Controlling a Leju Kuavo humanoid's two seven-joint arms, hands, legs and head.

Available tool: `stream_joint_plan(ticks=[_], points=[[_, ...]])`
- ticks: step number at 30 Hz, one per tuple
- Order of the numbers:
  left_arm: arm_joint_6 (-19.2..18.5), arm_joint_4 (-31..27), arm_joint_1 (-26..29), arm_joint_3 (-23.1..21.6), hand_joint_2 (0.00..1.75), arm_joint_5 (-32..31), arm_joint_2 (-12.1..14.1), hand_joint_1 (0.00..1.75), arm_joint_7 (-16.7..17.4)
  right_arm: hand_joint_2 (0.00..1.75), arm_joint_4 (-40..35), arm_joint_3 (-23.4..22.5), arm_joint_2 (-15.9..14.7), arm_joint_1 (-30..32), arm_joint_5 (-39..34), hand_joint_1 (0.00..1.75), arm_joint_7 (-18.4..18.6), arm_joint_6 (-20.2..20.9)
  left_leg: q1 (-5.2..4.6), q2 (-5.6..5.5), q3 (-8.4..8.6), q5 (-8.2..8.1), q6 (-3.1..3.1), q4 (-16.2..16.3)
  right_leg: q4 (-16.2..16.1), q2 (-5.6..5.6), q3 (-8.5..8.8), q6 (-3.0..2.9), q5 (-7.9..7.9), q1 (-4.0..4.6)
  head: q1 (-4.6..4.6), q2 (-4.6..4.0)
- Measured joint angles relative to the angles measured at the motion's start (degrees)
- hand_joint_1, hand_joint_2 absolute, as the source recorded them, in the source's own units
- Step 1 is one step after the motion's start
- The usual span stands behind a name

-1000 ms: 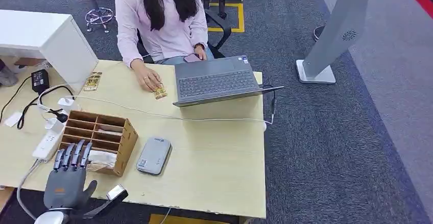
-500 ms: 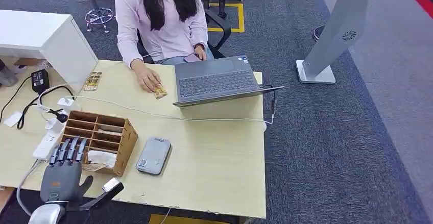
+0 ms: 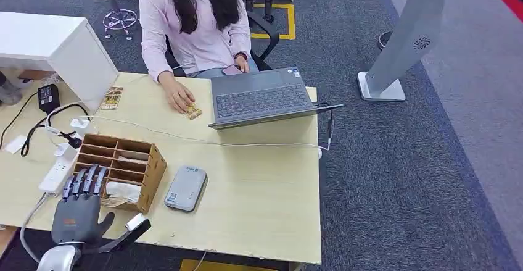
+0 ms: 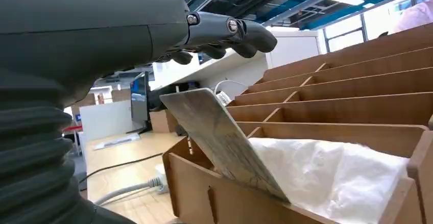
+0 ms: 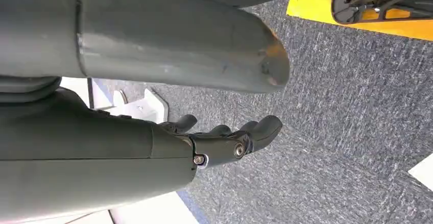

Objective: Pass the card to the sensor for recognition and then transmit it.

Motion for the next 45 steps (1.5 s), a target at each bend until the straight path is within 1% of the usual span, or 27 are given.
stream_joint_plan(ticks=[4, 15, 26, 27, 28, 33, 36, 45], points=[[0.0, 0.0, 0.0, 0.0, 1.75, -0.5, -0.2, 0.0, -0.8, 0.0, 0.0, 0.0, 0.0, 0.0, 0.1, 0.0, 0.2, 0.0, 0.0, 0.0, 0.0, 0.0, 0.0, 0.0, 0.0, 0.0, 0.0, 0.0, 0.0, 0.0, 0.02, 0.0], [0.0, 0.0, -0.2, 0.0, 1.75, -0.9, -1.0, 0.0, -0.9, 0.0, 0.0, 0.3, 0.1, -0.2, 0.1, 0.0, 0.3, 0.1, 0.0, 0.0, 0.01, 0.0, 0.0, 0.0, 0.0, 0.0, -0.01, 0.0, 0.0, 0.0, 0.0, 0.0], [0.0, 0.0, -0.2, 0.0, 1.75, -0.7, -1.0, 0.0, -1.7, 0.0, 0.0, 0.3, 0.2, -0.2, 0.2, 0.0, 0.3, 0.1, 0.0, 0.0, 0.0, 0.0, 0.0, 0.0, 0.0, 0.0, 0.0, 0.0, 0.0, 0.0, 0.0, 0.0], [0.0, 0.0, -0.2, 0.0, 1.75, -0.7, -1.0, 0.12, -1.7, 0.0, 0.0, 0.3, 0.2, -0.2, 0.2, 0.0, 0.3, 0.2, 0.0, 0.0, 0.0, 0.0, 0.0, 0.0, 0.0, 0.0, 0.0, 0.0, 0.0, 0.0, 0.02, 0.0], [0.0, 0.0, -0.2, 0.0, 1.75, -0.7, -1.0, 1.75, -1.7, 0.0, 0.0, 0.3, 0.2, -0.2, 0.2, 0.0, 0.3, 0.2, 0.0, 0.0, 0.0, 0.0, 0.0, 0.0, 0.0, 0.0, 0.0, 0.0, 0.0, 0.0, 0.0, 0.0], [0.3, -0.3, -0.1, 0.0, 1.75, 0.4, -1.0, 1.75, -2.1, 0.0, 0.0, 0.3, 0.2, -0.2, 0.2, 0.0, 0.1, 0.1, 0.0, 0.0, 0.0, 0.0, 0.0, 0.0, 0.0, 0.0, 0.0, 0.0, 0.0, 0.0, 0.0, 0.0], [0.6, -0.6, 0.1, 0.0, 1.75, 1.2, -1.0, 1.75, -2.9, 0.0, 0.0, 0.3, 0.3, -0.2, 0.2, 0.0, 0.1, 0.1, 0.0, 0.0, 0.0, 0.0, 0.0, 0.0, 0.0, 0.0, 0.01, 0.0, 0.0, 0.0, 0.0, 0.0], [0.9, -1.2, 0.3, 0.0, 1.75, 1.9, -0.9, 1.75, -3.1, 0.0, 0.0, 0.3, 0.3, -0.2, 0.3, 0.0, 0.2, 0.2, 0.0, 0.0, 0.0, 0.0, 0.0, 0.0, 0.0, 0.0, 0.01, 0.0, 0.0, 0.0, 0.0, 0.0]])
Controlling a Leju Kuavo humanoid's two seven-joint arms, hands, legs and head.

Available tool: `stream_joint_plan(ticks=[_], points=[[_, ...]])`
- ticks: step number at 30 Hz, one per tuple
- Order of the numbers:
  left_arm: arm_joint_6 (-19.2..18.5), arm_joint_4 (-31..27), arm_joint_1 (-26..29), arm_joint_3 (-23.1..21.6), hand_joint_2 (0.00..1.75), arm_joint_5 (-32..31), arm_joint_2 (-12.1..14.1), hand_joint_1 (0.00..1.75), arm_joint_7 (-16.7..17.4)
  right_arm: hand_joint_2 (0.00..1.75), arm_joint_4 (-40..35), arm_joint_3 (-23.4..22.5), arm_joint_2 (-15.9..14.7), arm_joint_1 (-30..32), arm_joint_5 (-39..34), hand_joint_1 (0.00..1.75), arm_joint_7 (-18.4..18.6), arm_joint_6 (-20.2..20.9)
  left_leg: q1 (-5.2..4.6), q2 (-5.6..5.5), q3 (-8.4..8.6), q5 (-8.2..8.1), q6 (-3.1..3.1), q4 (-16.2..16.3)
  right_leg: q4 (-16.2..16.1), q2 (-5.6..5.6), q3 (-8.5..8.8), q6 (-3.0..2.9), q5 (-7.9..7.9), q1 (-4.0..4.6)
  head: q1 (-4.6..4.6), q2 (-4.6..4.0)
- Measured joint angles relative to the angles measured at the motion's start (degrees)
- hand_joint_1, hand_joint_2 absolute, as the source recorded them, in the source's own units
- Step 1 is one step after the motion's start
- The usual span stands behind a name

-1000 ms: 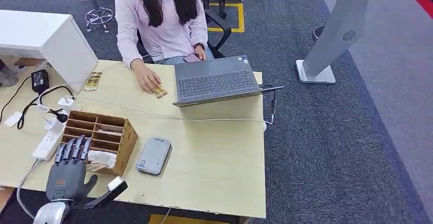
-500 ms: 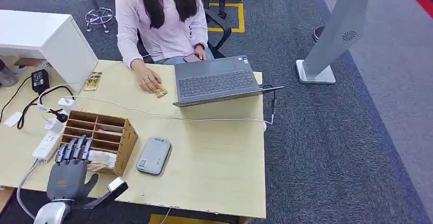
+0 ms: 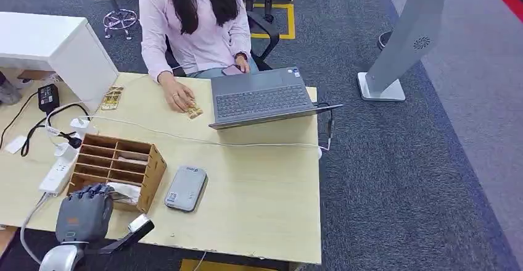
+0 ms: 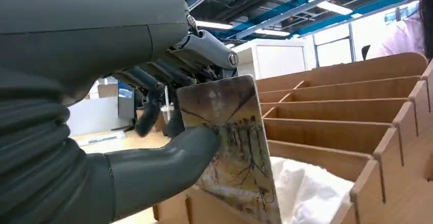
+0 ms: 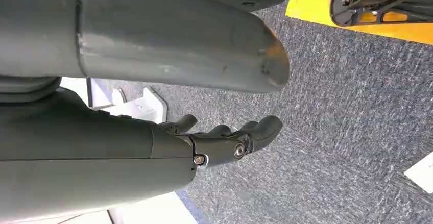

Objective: Pass the card to the sensor for recognition and then transmit it.

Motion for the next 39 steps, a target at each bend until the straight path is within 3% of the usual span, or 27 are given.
stream_joint_plan(ticks=[23, 28, 39], points=[[0.2, -1.9, 0.4, 0.0, 1.75, 1.4, 0.0, 1.75, -2.0, 0.0, 0.0, 0.0, 0.0, -0.1, 0.1, 0.0, -0.2, 0.0, 0.0, 0.0, 0.0, 0.0, 0.0, 0.0, 0.0, 0.0, -0.01, 0.0, 0.0, 0.0, 0.02, 0.0], [1.1, -7.1, 0.4, -0.6, 1.75, 1.6, 0.0, 1.75, -3.5, 0.0, 0.0, 0.0, 0.0, -0.1, -0.4, 0.0, -0.3, -0.2, 0.0, 0.0, 0.0, 0.0, 0.0, 0.0, 0.0, 0.0, -0.01, 0.0, 0.0, 0.0, 0.0, 0.0], [5.0, -21.8, -1.2, -9.0, 1.75, 2.9, 0.0, 1.75, -4.0, 0.0, 0.0, 0.0, 0.0, -0.3, -1.2, 0.0, -0.6, -0.2, -0.01, 0.0, 0.02, 0.0, 0.0, 0.0, 0.0, 0.0, -0.03, 0.0, 0.01, 0.0, 0.0, 0.0]])
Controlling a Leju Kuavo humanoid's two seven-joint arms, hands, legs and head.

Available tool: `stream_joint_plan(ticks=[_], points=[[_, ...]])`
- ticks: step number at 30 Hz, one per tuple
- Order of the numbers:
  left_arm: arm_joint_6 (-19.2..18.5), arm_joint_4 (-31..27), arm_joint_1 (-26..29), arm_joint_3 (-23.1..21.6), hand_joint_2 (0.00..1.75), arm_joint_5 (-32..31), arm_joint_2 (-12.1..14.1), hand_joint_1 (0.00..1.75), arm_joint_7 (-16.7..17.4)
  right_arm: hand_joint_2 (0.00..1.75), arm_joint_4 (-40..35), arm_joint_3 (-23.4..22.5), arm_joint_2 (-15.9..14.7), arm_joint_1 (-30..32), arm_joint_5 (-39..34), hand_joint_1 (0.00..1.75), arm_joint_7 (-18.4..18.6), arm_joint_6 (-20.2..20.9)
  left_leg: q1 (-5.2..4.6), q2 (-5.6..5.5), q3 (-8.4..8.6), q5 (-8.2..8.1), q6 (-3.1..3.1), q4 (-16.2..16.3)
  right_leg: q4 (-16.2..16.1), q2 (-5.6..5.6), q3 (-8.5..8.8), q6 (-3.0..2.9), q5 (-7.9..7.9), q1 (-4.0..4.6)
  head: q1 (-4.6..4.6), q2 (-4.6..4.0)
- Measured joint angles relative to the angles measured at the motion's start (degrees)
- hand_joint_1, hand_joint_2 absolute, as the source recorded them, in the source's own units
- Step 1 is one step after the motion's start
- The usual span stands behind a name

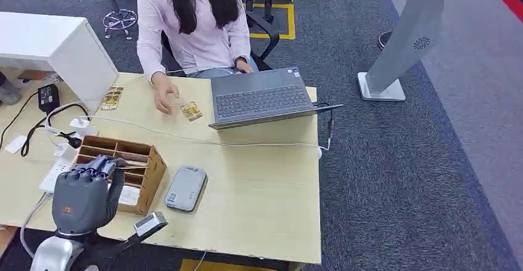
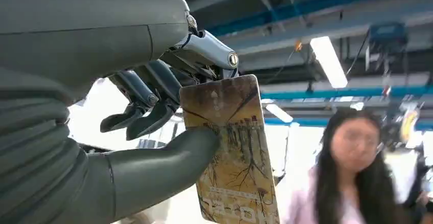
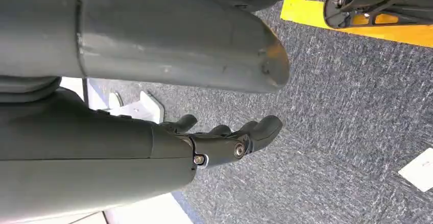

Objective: Pass the card to the sensor for recognition and then transmit it.

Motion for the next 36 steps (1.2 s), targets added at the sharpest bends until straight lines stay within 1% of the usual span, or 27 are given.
stream_joint_plan(ticks=[2, 4, 6, 8, 11, 13, 15, 17, 18, 20, 22, 24, 27, 29, 31, 36], points=[[-0.1, -1.2, -2.1, -1.4, 1.75, 0.4, -0.1, 1.75, 1.2, 0.0, 0.0, 0.0, 0.0, 0.0, 0.6, 0.0, 0.3, 0.1, 0.0, -0.04, 0.0, 0.04, -0.02, 0.0, 0.0, -0.04, 0.0, 0.0, 0.0, 0.0, 0.0, 0.0], [-2.1, -0.8, -5.6, -1.8, 1.75, -0.4, -0.5, 1.75, 3.3, 0.0, 0.0, 0.3, 0.0, -0.2, 1.8, 0.0, 0.8, 0.3, 0.0, -0.07, 0.01, 0.08, -0.05, 0.0, 0.0, -0.07, -0.07, 0.01, 0.03, 0.0, 0.02, 0.0], [-3.4, 2.6, -11.6, -1.8, 1.75, -1.0, -1.4, 1.75, 5.1, 0.0, 0.0, 0.9, 0.2, -0.6, 2.8, 0.0, 1.4, 0.3, 0.0, -0.1, -0.06, 0.21, -0.03, 0.0, 0.0, -0.1, -0.01, 0.05, 0.18, 0.0, 0.02, 0.0], [-3.6, 5.3, -15.9, -1.8, 1.75, -0.9, -2.1, 1.75, 5.3, 0.0, 0.0, 1.0, 0.4, -1.1, 3.1, 0.0, 1.6, 0.3, 0.01, 0.01, -0.03, 0.25, -0.04, 0.0, 0.0, -0.02, -0.02, -0.04, 0.26, 0.0, -0.02, 0.0], [-3.3, 7.9, -19.0, -2.0, 1.75, -0.9, -3.0, 1.75, 5.3, 0.0, 0.0, 1.4, 0.5, -1.2, 3.1, 0.0, 1.7, 0.3, 0.0, 0.09, -0.02, 0.25, -0.05, 0.0, 0.0, 0.09, -0.04, -0.02, 0.28, 0.0, -0.04, 0.0], [-3.2, 8.9, -19.8, -2.2, 1.75, -0.9, -3.2, 1.75, 5.3, 0.0, 0.0, 1.5, 0.5, -1.1, 3.1, 0.0, 1.6, 0.3, -0.01, 0.09, -0.03, 0.25, -0.04, 0.0, 0.0, 0.1, -0.06, -0.02, 0.28, -0.01, -0.02, 0.0], [-3.3, 10.0, -20.7, -2.2, 1.75, -2.1, -3.5, 1.75, 6.3, 0.0, 0.0, 1.7, 0.5, -1.1, 3.9, 0.0, 1.7, 0.5, -0.01, 0.08, -0.07, 0.25, -0.04, 0.0, 0.0, 0.11, -0.12, -0.02, 0.28, -0.01, 0.0, 0.0], [-3.4, 12.4, -23.2, -2.2, 1.75, -3.4, -4.0, 1.75, 7.6, 0.0, 0.0, 2.4, 0.6, -1.3, 5.0, 0.0, 2.2, 1.0, 0.0, 0.06, -0.1, 0.26, -0.05, 0.0, 0.0, 0.08, -0.16, -0.02, 0.28, 0.0, 0.0, 0.0], [-3.2, 14.8, -25.4, -2.2, 1.75, -3.9, -4.2, 1.75, 7.8, 0.0, 0.0, 2.7, 0.7, -1.4, 5.5, 0.0, 2.4, 1.3, 0.0, 0.03, -0.13, 0.28, -0.05, 0.0, 0.0, 0.05, -0.17, -0.01, 0.28, 0.0, -0.04, 0.0], [-2.1, 22.0, -31.5, -2.2, 1.75, -5.2, -5.3, 1.75, 8.5, 0.0, 0.0, 3.6, 0.9, -2.0, 6.1, 0.0, 2.9, 1.5, 0.0, -0.05, -0.22, 0.42, -0.02, 0.0, 0.0, -0.02, -0.18, 0.02, 0.42, 0.0, 0.09, 0.0], [-0.1, 28.0, -36.1, -2.2, 1.75, -6.4, -6.0, 1.75, 8.8, 0.0, 0.0, 4.2, 1.2, -2.4, 6.2, 0.0, 3.2, 1.9, 0.01, 0.08, -0.2, 0.43, -0.03, 0.0, 0.0, 0.07, -0.22, -0.04, 0.51, 0.0, -0.09, 0.0], [1.9, 35.1, -40.9, -2.2, 1.75, -7.8, -6.8, 1.75, 9.5, 0.0, 0.0, 5.1, 1.5, -2.5, 6.3, 0.0, 3.5, 2.3, 0.01, 0.04, -0.23, 0.52, -0.02, 0.0, 0.0, 0.06, -0.21, -0.03, 0.53, 0.0, -0.07, 0.0], [4.1, 45.0, -47.3, -2.0, 1.75, -8.6, -7.2, 1.75, 9.9, 0.0, 0.0, 5.9, 1.9, -2.7, 6.3, 0.0, 3.9, 2.3, 0.01, 0.06, -0.21, 0.53, -0.01, 0.0, 0.0, 0.07, -0.21, -0.03, 0.56, 0.0, -0.02, 0.0], [4.9, 50.3, -49.9, -1.7, 1.75, -8.7, -7.5, 1.75, 9.9, 0.0, 0.1, 6.4, 2.1, -2.7, 6.3, 0.0, 4.0, 2.3, 0.0, 0.06, -0.21, 0.56, -0.06, 0.0, 0.0, 0.07, -0.21, -0.03, 0.58, 0.0, -0.04, 0.0], [5.6, 53.8, -51.3, -1.3, 1.75, -8.9, -7.6, 1.75, 9.9, 0.0, 0.1, 6.6, 2.2, -2.7, 6.3, 0.0, 4.0, 2.1, 0.01, 0.05, -0.21, 0.58, -0.06, 0.0, 0.1, 0.08, -0.21, -0.04, 0.58, 0.0, -0.02, 0.0], [5.9, 58.8, -52.1, -1.0, 1.75, -8.9, -7.6, 1.75, 10.0, 0.0, 0.1, 6.6, 2.2, -2.7, 6.3, 0.0, 4.0, 2.3, 0.01, 0.04, -0.24, 0.6, -0.04, 0.0, 0.1, 0.07, -0.23, -0.04, 0.59, 0.0, -0.02, 0.0]])
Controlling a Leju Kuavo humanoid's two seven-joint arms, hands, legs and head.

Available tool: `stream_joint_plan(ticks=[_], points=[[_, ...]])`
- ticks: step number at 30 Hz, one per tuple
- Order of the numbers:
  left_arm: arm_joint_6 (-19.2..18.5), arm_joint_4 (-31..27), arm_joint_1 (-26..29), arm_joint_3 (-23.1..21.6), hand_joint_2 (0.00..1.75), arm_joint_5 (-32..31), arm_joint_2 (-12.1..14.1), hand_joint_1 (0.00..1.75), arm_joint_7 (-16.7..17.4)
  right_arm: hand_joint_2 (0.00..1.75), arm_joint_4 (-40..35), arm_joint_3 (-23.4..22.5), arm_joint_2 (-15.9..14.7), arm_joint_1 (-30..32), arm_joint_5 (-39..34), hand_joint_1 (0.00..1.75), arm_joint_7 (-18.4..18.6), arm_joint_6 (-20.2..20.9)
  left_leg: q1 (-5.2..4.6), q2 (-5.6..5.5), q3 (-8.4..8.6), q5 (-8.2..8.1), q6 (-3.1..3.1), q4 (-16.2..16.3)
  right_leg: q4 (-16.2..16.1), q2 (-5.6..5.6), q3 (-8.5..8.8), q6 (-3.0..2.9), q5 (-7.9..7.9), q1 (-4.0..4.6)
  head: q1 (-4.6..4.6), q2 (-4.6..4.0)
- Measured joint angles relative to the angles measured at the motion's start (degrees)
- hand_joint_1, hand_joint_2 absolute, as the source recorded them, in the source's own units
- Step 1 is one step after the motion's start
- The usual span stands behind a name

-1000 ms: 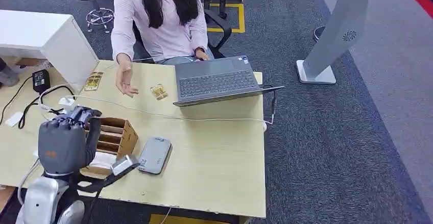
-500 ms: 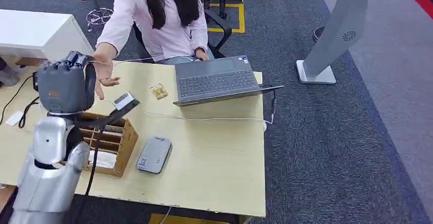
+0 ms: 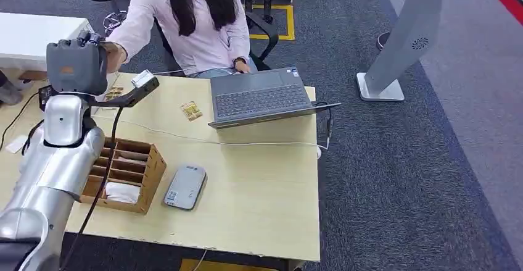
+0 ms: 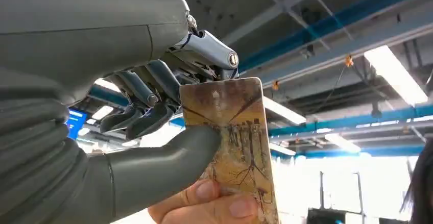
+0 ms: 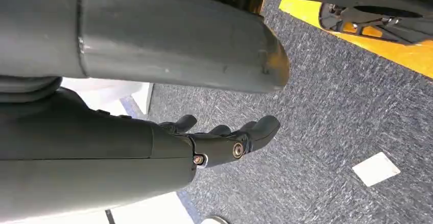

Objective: Pass the card to the sensor for recognition and then transmit it.

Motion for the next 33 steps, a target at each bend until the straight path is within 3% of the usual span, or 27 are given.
stream_joint_plan(ticks=[7, 8, 15, 20, 22, 27, 29, 33], points=[[0.1, 2.5, -0.3, 0.0, 1.75, 0.0, 0.0, 1.75, -0.2, 0.0, 0.0, 0.0, 0.0, 0.0, 0.0, 0.0, 0.0, 0.0, -0.01, -0.01, -0.1, -0.01, 0.01, 0.0, 0.0, 0.0, -0.06, 0.0, -0.01, -0.01, 0.0, 0.0], [0.1, 2.7, -0.3, 0.1, 1.75, 0.0, 0.0, 0.05, -0.4, 0.0, 0.0, 0.0, 0.0, 0.0, 0.0, 0.0, 0.0, 0.0, -0.01, -0.01, -0.1, -0.01, 0.01, 0.0, 0.0, 0.0, -0.07, 0.0, 0.0, -0.01, 0.0, 0.0], [2.0, 3.1, 0.1, 1.3, 1.75, 0.6, 0.0, 0.0, -0.9, 0.0, 0.0, 0.0, 0.0, 0.0, 0.0, 0.0, -0.2, 0.0, 0.0, -0.01, -0.11, -0.01, 0.0, 0.0, 0.0, 0.0, -0.1, 0.0, 0.0, 0.0, 0.0, 0.0], [4.7, 0.0, 3.7, 2.3, 1.75, 2.5, 0.0, 0.0, -3.9, 0.0, 0.0, 0.0, 0.0, 0.0, 0.0, 0.0, -0.1, -0.4, 0.0, 0.0, -0.13, -0.01, 0.01, 0.0, 0.0, 0.0, -0.1, 0.0, -0.01, -0.01, 0.02, 0.0], [5.0, -4.2, 7.1, 2.9, 1.75, 5.6, 0.0, 0.0, -6.0, 0.0, 0.0, 0.0, -0.1, 0.1, 0.0, 0.0, 0.2, -0.6, -0.02, 0.01, -0.14, -0.02, 0.01, 0.0, 0.0, 0.01, -0.1, 0.01, -0.01, -0.02, 0.02, 0.0], [5.6, -22.7, 21.0, 4.5, 1.75, 14.0, 1.2, 0.0, -11.0, 0.0, 0.0, 0.0, -0.4, 1.3, -0.2, 0.0, -0.5, -1.8, -0.03, 0.09, -0.18, -0.16, 0.0, 0.0, 0.0, 0.13, -0.13, 0.01, -0.08, -0.03, 0.07, 0.0], [6.1, -30.9, 28.4, 5.8, 1.75, 21.1, 1.6, 0.0, -15.9, 0.0, 0.0, -0.1, -0.6, 2.0, -0.6, 0.0, -1.7, -2.2, -0.03, 0.18, -0.17, -0.25, -0.04, 0.0, 0.0, 0.24, -0.17, 0.03, -0.14, -0.03, 0.07, 0.0], [4.4, -46.0, 45.5, 13.6, 1.75, 51.9, 1.2, 0.0, -36.0, 0.0, -0.1, -1.3, -1.2, 3.6, -2.5, 0.0, -3.7, -2.2, -0.01, 0.43, -0.15, -0.41, -0.04, -0.1, 0.0, 0.41, -0.26, -0.02, -0.3, -0.01, 0.02, 0.0]])
